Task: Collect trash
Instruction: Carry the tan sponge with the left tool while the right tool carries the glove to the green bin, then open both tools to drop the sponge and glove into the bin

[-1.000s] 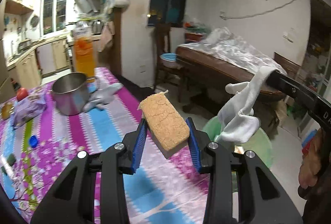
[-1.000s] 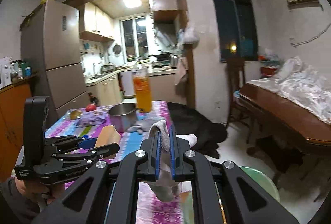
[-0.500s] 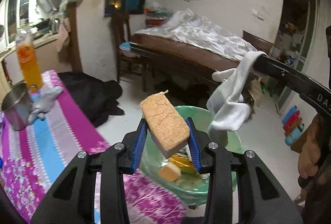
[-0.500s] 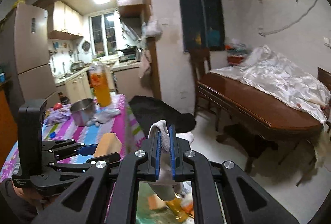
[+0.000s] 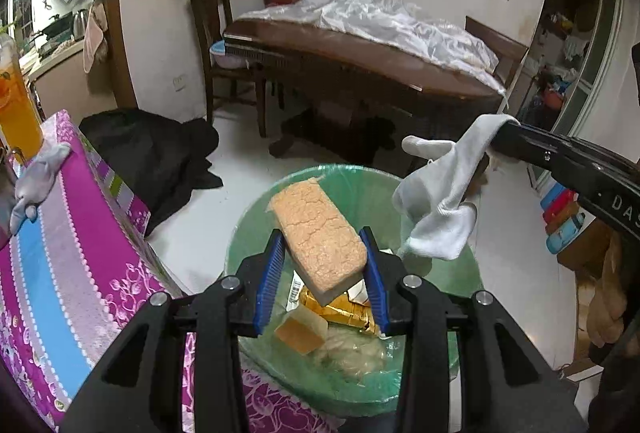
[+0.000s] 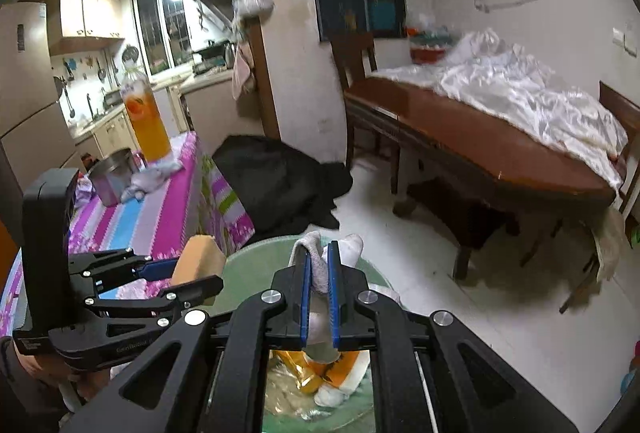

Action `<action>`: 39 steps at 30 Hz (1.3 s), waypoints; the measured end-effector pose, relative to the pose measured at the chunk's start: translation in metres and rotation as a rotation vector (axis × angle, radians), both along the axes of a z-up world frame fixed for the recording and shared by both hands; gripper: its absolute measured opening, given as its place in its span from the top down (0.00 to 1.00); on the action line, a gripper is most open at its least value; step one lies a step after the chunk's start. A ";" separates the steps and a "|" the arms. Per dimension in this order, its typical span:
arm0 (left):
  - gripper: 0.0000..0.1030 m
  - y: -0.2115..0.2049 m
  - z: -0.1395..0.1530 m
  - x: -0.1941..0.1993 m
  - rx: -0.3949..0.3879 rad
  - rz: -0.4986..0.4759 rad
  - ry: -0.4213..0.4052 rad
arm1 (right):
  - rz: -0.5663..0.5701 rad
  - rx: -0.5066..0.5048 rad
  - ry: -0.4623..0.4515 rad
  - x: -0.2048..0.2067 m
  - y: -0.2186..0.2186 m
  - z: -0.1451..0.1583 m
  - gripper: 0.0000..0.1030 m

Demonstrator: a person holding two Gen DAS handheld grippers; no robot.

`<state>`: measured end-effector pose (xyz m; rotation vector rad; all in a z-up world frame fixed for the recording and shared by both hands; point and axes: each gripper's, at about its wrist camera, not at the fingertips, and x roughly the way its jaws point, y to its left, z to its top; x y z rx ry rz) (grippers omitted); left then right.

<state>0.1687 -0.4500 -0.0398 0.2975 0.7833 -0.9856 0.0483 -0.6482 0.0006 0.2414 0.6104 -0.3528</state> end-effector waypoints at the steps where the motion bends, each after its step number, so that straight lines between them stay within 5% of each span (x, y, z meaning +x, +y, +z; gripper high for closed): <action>1: 0.65 -0.002 -0.002 0.001 0.007 0.001 0.003 | 0.001 0.008 0.013 0.002 -0.001 -0.005 0.92; 14: 0.65 -0.008 -0.004 0.004 0.027 0.021 -0.005 | 0.021 0.105 0.098 0.020 0.001 -0.039 0.92; 29: 0.64 -0.009 -0.003 0.007 0.033 0.043 -0.014 | 0.033 0.130 0.101 0.022 0.000 -0.044 0.92; 31: 0.62 -0.008 -0.003 0.009 0.034 0.053 -0.015 | 0.021 0.140 0.084 0.020 -0.003 -0.043 0.79; 32: 0.52 -0.008 -0.004 0.010 0.041 0.056 -0.013 | 0.019 0.147 0.078 0.018 -0.005 -0.042 0.62; 33: 0.40 -0.006 -0.004 0.011 0.040 0.064 -0.018 | 0.006 0.151 0.062 0.015 -0.007 -0.041 0.58; 39: 0.33 -0.005 -0.004 0.012 0.037 0.071 -0.017 | -0.013 0.153 0.043 0.007 -0.011 -0.038 0.57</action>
